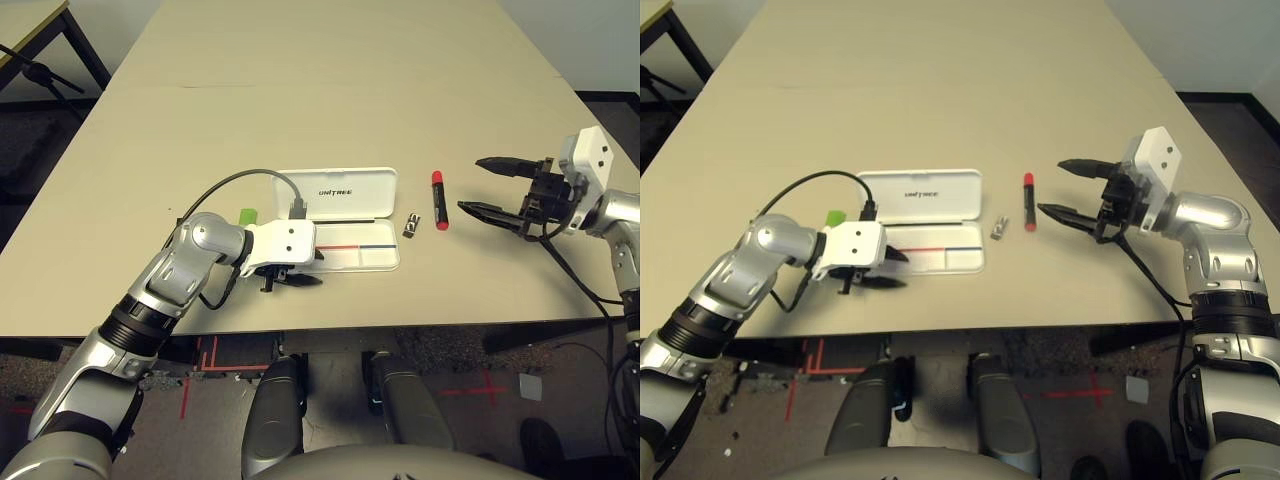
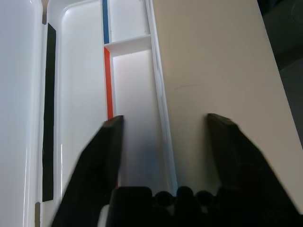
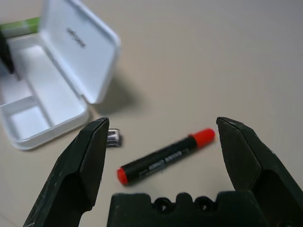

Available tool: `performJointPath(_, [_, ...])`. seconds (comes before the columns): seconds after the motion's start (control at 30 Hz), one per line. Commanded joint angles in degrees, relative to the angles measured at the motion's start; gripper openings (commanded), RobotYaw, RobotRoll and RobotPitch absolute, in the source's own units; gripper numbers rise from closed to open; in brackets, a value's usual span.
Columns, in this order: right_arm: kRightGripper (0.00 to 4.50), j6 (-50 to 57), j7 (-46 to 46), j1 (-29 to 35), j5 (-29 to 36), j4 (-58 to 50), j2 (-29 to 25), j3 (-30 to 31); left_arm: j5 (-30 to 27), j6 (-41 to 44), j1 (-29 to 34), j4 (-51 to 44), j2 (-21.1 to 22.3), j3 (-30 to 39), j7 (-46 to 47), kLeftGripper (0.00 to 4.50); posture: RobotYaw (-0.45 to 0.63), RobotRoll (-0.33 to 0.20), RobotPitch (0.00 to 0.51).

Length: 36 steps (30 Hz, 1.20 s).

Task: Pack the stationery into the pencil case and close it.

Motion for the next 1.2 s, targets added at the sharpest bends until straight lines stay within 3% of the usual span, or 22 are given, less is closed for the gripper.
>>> performJointPath(0.03, [4.5, 5.79, -7.72, 0.58, -0.35, -3.64, 0.85, -1.87, -1.56, 2.5, 0.77, -2.64, 0.1, 0.71, 0.18, 4.46, -0.1, 0.0, 0.168])
performJointPath(0.33, [4.5, 29.01, -22.18, 0.63, 4.1, -16.84, 3.43, -3.23, -9.94, 13.95, -1.42, -5.28, 0.24, 8.93, 2.38, 4.46, -0.1, 0.0, 0.18])
performJointPath(0.57, [4.5, 45.73, -35.35, -3.53, 6.74, -20.73, 8.84, -5.64, -13.05, 14.74, -0.17, -4.54, 2.5, 12.93, 2.41, 4.46, -0.08, 0.0, 0.185])
performJointPath(0.9, [4.5, 52.05, -53.67, -5.69, 1.03, -19.97, 18.33, -6.1, -13.12, 11.95, -2.2, 0.71, 4.92, 15.13, 2.62, 4.46, -0.07, 0.0, 0.181])
performJointPath(1.2, [4.5, 56.0, -59.07, -6.42, -1.03, -19.02, 22.89, -5.6, -13.45, 11.7, -2.3, 1.12, 5.23, 15.06, 2.53, 4.46, -0.05, 0.0, 0.18])
